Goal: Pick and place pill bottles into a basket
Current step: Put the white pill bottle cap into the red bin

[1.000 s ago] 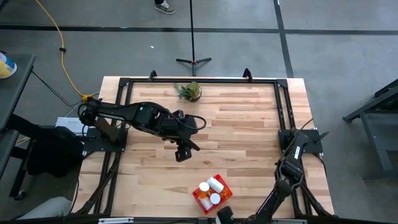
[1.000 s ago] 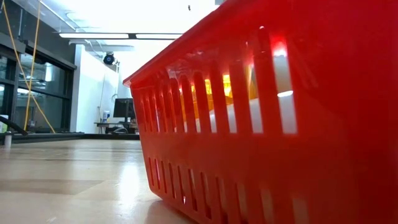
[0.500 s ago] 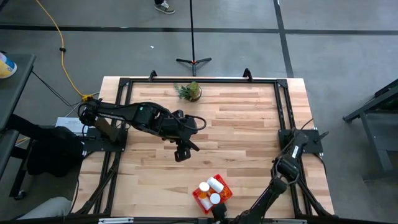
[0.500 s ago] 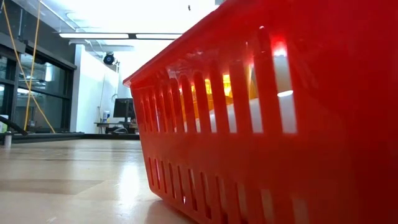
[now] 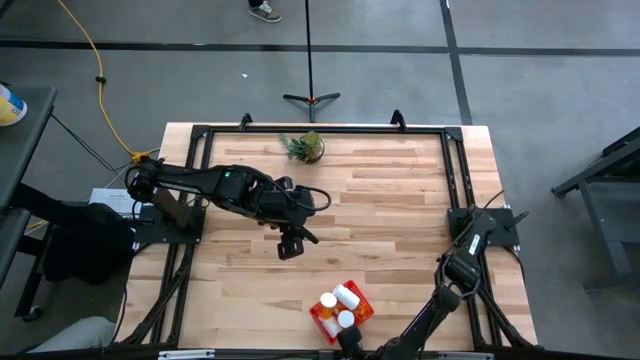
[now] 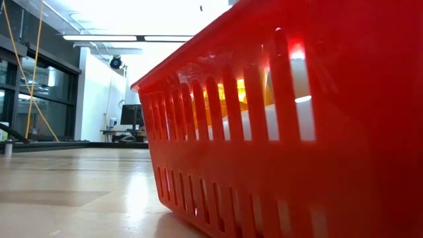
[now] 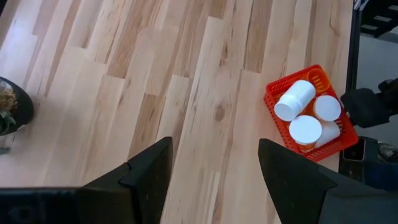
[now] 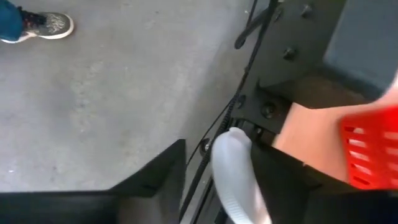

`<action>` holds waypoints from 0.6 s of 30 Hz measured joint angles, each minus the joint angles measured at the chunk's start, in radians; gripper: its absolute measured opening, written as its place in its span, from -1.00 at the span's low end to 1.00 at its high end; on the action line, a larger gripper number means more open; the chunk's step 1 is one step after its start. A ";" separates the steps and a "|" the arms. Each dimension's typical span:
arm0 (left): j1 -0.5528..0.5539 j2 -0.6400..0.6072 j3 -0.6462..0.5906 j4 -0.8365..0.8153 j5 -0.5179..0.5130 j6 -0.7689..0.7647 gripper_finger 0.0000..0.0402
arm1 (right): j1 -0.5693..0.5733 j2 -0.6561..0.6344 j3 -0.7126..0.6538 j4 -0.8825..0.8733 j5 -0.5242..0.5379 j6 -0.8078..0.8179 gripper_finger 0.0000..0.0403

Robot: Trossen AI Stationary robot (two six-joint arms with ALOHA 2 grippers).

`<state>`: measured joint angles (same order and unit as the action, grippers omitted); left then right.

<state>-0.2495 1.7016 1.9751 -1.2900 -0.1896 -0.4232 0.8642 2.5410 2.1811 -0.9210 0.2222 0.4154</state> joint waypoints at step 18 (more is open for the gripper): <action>0.000 0.000 0.000 -0.013 0.005 0.008 0.35 | -0.010 0.016 0.154 -0.186 -0.027 -0.035 -0.99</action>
<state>-0.2496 1.7016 1.9751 -1.3034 -0.1844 -0.4156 0.8543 2.5567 2.3350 -1.1075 0.1949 0.3806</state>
